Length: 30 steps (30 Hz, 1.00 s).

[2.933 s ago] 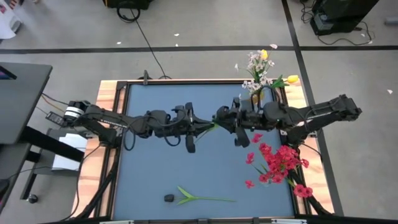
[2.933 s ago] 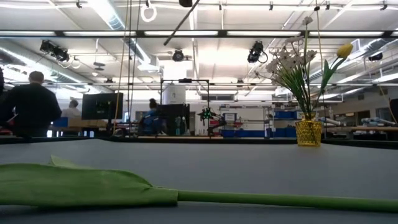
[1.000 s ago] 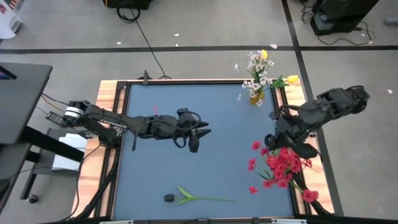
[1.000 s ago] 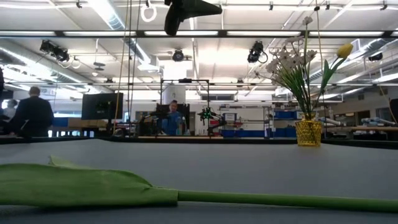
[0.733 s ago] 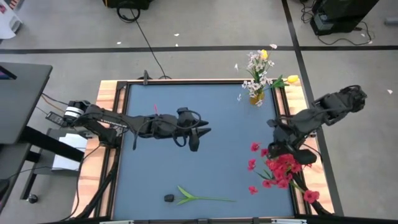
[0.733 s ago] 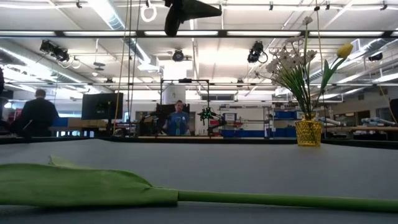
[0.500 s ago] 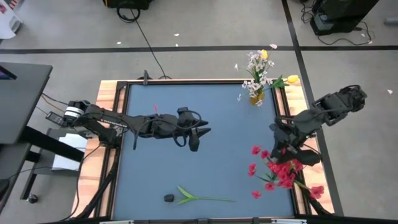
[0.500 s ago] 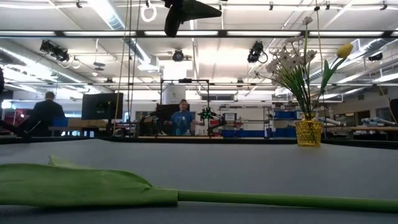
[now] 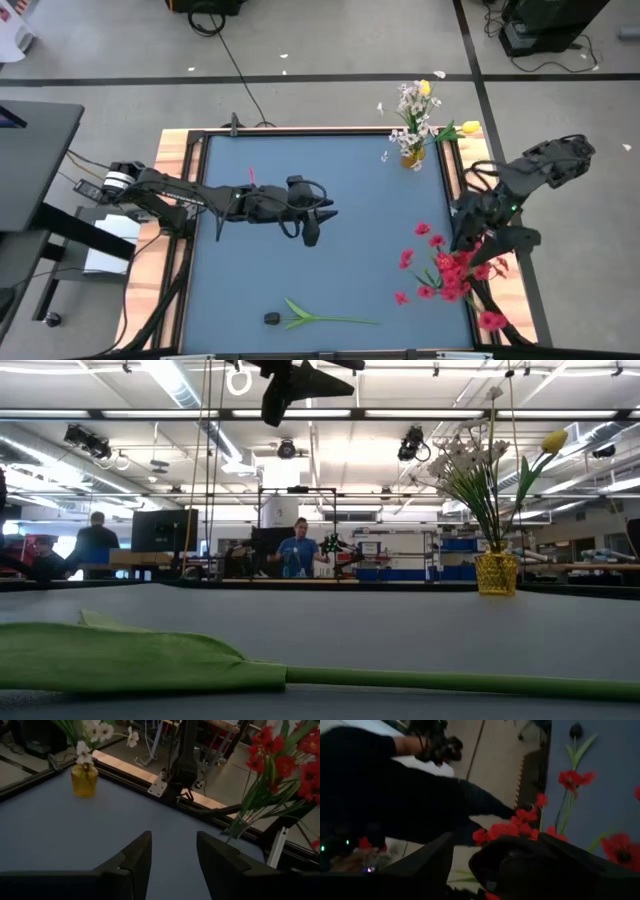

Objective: Sort flowers into vase by color
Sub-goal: Put the top black flower into the transparent vase, then put the black tulip flower into the transparent vase

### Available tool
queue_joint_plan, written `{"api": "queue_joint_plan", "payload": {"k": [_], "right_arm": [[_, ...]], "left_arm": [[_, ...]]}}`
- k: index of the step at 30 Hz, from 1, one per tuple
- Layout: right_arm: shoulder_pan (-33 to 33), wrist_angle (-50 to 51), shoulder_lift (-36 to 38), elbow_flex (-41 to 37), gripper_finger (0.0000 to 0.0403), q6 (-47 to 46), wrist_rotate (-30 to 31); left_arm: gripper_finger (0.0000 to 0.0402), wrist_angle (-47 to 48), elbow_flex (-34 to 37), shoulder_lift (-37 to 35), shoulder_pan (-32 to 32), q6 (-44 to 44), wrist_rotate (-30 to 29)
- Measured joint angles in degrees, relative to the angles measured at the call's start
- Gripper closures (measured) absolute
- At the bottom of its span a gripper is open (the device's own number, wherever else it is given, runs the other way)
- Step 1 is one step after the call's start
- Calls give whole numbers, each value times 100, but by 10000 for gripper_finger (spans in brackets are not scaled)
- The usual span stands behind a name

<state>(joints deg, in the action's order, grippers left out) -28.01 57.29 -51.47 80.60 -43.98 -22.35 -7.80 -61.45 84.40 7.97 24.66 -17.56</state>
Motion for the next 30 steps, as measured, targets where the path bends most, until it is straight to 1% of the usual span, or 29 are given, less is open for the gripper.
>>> {"api": "queue_joint_plan", "payload": {"k": [6,8,11,13,15,17,18,20,23,25,27,29,30], "right_arm": [[2,-666,195,9,102,27,357],[-7,-334,208,13,104,75,465],[-107,574,61,3,105,182,439],[-186,649,-57,-4,104,187,153],[-195,460,-109,-4,102,21,-322],[-130,377,-117,7,101,-174,-707],[-82,383,-126,7,100,-219,-791],[37,333,-131,7,102,-194,-649],[163,-104,-113,0,103,-38,78],[173,-140,-76,6,103,-8,424],[170,218,-83,9,103,-60,479],[168,646,-109,4,103,-234,318],[168,658,-115,0,103,-309,283]], "left_arm": [[239,167,1,0,116,45,76],[239,251,0,0,172,91,78],[239,421,2,0,259,158,78],[239,534,2,0,311,177,78],[239,620,2,0,355,223,80],[239,676,2,0,374,271,80],[239,685,2,0,385,280,85],[239,683,2,0,386,278,93],[239,690,2,0,384,278,92],[239,695,2,0,384,276,93],[239,718,2,0,386,275,92],[239,790,2,0,411,274,91],[239,824,2,0,415,274,93]]}}
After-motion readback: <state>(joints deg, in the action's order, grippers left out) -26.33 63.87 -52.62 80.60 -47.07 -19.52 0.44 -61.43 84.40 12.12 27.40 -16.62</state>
